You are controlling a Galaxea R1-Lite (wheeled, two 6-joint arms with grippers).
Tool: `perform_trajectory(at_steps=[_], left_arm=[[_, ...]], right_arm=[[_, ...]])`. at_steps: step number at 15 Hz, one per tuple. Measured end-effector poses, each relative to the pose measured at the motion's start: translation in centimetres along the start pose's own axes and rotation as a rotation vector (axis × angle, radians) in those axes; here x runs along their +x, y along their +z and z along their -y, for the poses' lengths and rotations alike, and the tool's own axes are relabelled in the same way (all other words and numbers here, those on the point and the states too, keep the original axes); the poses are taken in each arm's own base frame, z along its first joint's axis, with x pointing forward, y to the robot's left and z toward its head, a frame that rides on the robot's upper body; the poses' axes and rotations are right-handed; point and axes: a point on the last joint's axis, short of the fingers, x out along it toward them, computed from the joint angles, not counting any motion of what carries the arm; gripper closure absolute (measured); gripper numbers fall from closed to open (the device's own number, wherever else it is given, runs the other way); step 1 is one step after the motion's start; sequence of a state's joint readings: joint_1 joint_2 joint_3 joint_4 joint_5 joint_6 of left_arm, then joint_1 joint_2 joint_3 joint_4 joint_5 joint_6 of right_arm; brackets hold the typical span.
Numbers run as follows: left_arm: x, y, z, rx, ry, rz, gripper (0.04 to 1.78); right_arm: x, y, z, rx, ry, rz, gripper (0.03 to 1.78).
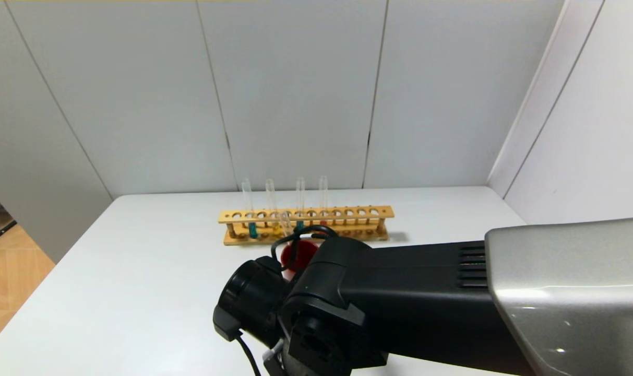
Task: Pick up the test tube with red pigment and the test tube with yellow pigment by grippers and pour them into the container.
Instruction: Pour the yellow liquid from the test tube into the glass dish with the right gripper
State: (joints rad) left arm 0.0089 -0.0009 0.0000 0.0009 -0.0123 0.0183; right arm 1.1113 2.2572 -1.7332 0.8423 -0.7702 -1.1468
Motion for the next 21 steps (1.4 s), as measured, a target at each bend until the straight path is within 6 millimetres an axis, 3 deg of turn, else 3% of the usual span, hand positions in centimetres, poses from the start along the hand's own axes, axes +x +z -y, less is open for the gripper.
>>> perform_trajectory(at_steps=[21], left_arm=[[0.0,0.0,0.0,0.0,-0.005,0.0,0.07]], right_arm=[[-0.8,1.1,1.1,-0.082,0.04,-0.037,1.53]])
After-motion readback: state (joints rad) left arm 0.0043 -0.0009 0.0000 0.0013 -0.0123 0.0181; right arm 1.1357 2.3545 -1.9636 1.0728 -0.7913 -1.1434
